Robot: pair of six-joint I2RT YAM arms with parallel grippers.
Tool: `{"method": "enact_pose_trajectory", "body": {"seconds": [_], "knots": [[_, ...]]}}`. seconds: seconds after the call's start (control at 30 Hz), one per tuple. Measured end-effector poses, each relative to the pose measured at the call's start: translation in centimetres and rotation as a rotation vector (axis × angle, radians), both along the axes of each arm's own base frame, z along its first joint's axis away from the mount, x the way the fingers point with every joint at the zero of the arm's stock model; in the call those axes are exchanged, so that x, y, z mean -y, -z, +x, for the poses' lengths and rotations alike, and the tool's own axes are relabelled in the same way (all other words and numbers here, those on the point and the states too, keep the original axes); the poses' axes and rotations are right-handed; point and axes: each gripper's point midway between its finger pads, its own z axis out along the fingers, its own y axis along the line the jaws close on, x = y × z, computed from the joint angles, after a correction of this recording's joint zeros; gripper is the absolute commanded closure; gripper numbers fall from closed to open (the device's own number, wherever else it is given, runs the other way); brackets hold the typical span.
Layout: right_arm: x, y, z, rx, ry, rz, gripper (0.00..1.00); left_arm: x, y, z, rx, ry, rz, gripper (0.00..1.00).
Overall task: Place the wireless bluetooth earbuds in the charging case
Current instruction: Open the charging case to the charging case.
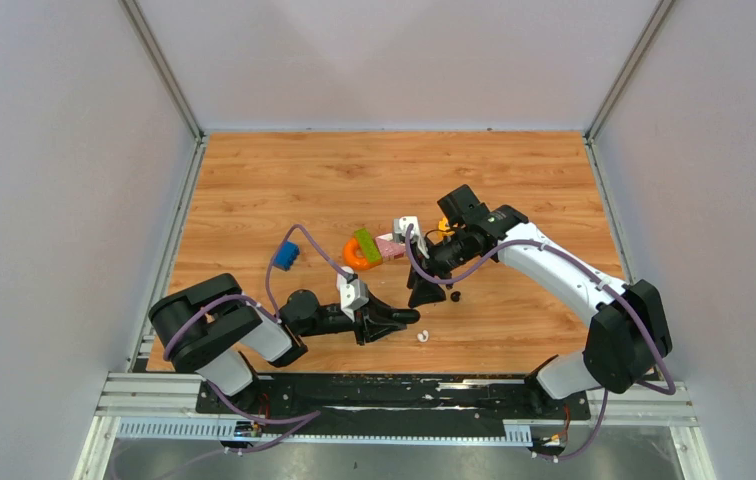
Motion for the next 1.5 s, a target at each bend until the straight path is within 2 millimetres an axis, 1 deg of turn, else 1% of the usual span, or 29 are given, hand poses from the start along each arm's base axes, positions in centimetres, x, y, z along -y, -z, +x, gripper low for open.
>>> {"method": "enact_pose_trajectory", "body": {"seconds": [0.13,0.23,0.5,0.67,0.83,0.97,1.23,1.37,1.5], "knots": [[0.1,-0.3,-0.8,-0.022,-0.029,0.013,0.34,-0.1,0.0,0.5,0.004,-0.029,0.001,1.00],[0.2,-0.3,-1.1,-0.013,-0.042,0.019,0.31,-0.1,0.0,0.9,0.003,-0.053,-0.001,1.00],[0.2,1.0,-2.0,0.009,-0.064,-0.018,0.32,0.0,-0.4,1.1,0.005,-0.062,-0.012,1.00],[0.0,1.7,-2.0,0.018,-0.072,-0.046,0.35,-0.1,-1.2,1.0,0.015,-0.056,-0.031,1.00],[0.0,2.3,-1.7,0.022,-0.061,-0.071,0.38,0.0,-1.3,0.6,0.016,-0.032,-0.033,1.00],[0.1,2.1,-1.5,0.013,-0.047,-0.076,0.39,0.0,-1.3,0.6,0.017,-0.032,-0.033,1.00],[0.2,1.1,-0.6,-0.037,-0.010,-0.054,0.39,0.0,-1.2,0.6,0.028,-0.035,-0.028,1.00],[0.2,0.6,-0.2,-0.038,0.001,-0.041,0.39,0.1,-1.4,0.2,0.039,-0.019,-0.035,1.00],[0.4,0.6,0.0,-0.045,0.011,-0.038,0.39,0.2,-1.5,-0.2,0.042,-0.005,-0.037,1.00]]}}
